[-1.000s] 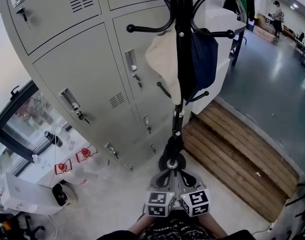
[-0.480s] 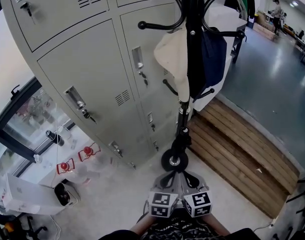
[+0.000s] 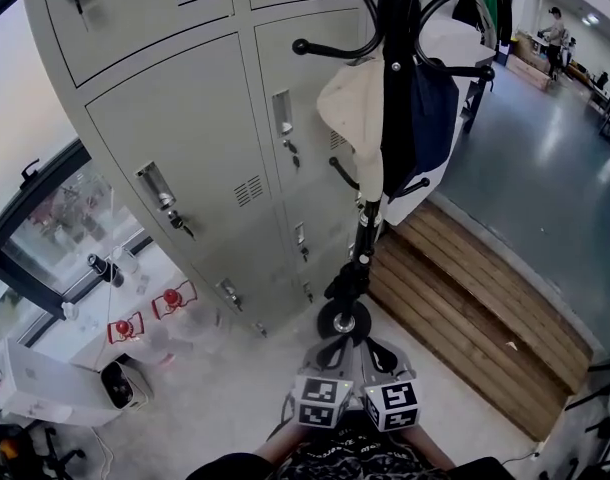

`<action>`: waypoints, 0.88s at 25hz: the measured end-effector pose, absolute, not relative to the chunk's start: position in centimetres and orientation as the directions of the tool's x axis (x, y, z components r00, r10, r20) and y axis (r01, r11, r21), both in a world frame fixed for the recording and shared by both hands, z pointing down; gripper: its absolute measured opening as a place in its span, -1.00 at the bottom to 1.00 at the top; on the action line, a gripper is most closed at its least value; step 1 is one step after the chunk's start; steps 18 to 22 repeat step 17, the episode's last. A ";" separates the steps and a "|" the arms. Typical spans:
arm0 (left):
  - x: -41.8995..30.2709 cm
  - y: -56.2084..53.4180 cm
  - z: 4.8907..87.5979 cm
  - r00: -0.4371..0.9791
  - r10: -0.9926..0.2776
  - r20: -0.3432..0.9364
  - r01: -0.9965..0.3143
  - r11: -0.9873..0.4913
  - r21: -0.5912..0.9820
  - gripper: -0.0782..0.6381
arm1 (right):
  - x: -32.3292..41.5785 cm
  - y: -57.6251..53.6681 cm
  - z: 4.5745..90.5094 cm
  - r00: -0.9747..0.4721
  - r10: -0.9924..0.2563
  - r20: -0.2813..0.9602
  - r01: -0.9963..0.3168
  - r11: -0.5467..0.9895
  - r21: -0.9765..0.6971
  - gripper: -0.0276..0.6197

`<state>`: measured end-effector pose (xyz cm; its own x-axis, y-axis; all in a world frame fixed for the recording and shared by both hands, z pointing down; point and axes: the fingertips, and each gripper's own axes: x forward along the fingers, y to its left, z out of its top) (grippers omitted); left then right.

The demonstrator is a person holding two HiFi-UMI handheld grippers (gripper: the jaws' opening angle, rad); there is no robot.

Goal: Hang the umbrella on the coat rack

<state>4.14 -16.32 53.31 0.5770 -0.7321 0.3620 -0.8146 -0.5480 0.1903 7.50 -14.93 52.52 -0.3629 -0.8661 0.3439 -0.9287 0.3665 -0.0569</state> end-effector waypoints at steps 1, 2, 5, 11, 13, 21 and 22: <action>4.1 -16.4 53.3 0.577 -0.733 0.362 -0.815 -0.548 0.190 -0.74 | 7.6 -14.9 52.5 -0.362 -0.867 0.342 -0.929 0.364 -0.059 -0.91; 4.2 -16.4 53.3 0.578 -0.732 0.362 -0.814 -0.549 0.189 -0.74 | 7.7 -14.9 52.5 -0.359 -0.868 0.342 -0.931 0.361 -0.061 -0.91; 4.3 -16.4 53.3 0.585 -0.726 0.362 -0.808 -0.560 0.184 -0.74 | 8.1 -15.0 52.5 -0.346 -0.872 0.346 -0.936 0.346 -0.063 -0.91; 4.2 -16.5 53.4 0.589 -0.721 0.364 -0.804 -0.568 0.175 -0.74 | 8.0 -15.0 52.5 -0.321 -0.886 0.333 -0.943 0.330 -0.033 -0.91; 4.5 -16.3 53.5 0.593 -0.718 0.365 -0.801 -0.574 0.172 -0.74 | 7.6 -14.7 52.4 -0.331 -0.881 0.339 -0.938 0.346 -0.015 -0.91; 5.6 -16.6 53.1 0.610 -0.708 0.355 -0.787 -0.593 0.169 -0.74 | 8.1 -15.1 52.1 -0.332 -0.881 0.337 -0.940 0.339 -0.040 -0.91; 5.6 -16.6 53.1 0.610 -0.708 0.355 -0.787 -0.593 0.169 -0.74 | 8.1 -15.1 52.1 -0.332 -0.881 0.337 -0.940 0.339 -0.040 -0.91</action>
